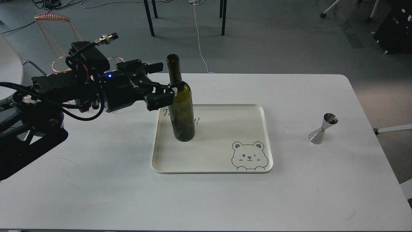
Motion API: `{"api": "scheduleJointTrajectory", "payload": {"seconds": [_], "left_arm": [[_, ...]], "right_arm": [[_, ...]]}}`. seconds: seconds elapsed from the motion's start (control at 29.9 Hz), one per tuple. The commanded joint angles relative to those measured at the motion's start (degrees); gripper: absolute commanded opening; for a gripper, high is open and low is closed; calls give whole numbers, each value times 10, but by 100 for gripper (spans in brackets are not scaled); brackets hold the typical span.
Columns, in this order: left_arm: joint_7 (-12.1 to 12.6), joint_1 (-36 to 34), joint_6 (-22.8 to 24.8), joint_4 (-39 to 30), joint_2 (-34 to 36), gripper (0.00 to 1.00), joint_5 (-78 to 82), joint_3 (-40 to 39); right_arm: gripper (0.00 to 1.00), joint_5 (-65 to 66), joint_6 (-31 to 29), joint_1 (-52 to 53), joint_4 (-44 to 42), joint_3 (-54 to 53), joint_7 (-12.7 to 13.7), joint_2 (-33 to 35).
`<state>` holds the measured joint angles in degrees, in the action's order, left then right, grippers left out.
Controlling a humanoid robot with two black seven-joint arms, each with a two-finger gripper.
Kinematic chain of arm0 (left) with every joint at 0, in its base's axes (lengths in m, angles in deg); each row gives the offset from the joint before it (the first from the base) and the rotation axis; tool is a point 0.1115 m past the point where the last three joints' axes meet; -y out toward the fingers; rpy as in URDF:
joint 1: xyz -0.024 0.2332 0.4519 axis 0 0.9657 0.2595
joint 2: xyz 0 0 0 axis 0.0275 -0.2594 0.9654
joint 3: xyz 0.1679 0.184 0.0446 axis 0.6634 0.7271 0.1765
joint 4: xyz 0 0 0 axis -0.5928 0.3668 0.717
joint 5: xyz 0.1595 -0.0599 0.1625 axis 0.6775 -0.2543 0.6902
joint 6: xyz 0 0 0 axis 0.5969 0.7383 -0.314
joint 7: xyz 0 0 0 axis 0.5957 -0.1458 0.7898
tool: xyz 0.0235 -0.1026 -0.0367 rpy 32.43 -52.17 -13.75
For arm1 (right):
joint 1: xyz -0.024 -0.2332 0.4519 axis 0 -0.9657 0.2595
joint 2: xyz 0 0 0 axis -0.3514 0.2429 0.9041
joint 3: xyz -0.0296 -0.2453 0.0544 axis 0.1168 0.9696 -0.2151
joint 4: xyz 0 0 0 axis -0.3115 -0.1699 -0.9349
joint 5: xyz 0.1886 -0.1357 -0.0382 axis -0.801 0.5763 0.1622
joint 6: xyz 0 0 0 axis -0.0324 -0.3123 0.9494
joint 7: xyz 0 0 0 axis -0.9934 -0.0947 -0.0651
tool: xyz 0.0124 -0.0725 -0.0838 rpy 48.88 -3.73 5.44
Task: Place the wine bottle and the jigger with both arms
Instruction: 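Reach the left gripper to the wine bottle neck and grasp it, then lift the wine bottle off the tray toward the copper rack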
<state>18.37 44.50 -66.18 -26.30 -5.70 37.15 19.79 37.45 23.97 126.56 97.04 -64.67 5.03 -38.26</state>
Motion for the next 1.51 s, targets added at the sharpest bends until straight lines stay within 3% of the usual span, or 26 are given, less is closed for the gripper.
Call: {"api": "scheduleJointTrajectory", "payload": {"seconds": [0.0, 0.2, 0.37, 0.57, 0.87, 1.21, 1.47], "left_arm": [[12, -1, 0, 11, -21, 83, 3, -1], [12, -8, 0, 28, -40, 68, 3, -1], [15, -13, 0, 28, -38, 32, 4, -2], [15, -25, 0, 25, -33, 14, 1, -5], [8, -47, 4, -1, 31, 12, -49, -53], [-13, -151, 7, 9, 196, 12, -200, -55], [-30, -153, 5, 116, 213, 12, -183, -50]], "right_arm": [[97, 0, 0, 0, 0, 0, 0, 0], [97, 0, 0, 0, 0, 0, 0, 0], [97, 0, 0, 0, 0, -1, 0, 0], [97, 0, 1, 0, 0, 0, 0, 0], [97, 1, -1, 2, -1, 0, -1, 2], [97, 1, -1, 4, 0, 0, -1, 2], [97, 1, -1, 18, 2, 0, 0, 2]]}}
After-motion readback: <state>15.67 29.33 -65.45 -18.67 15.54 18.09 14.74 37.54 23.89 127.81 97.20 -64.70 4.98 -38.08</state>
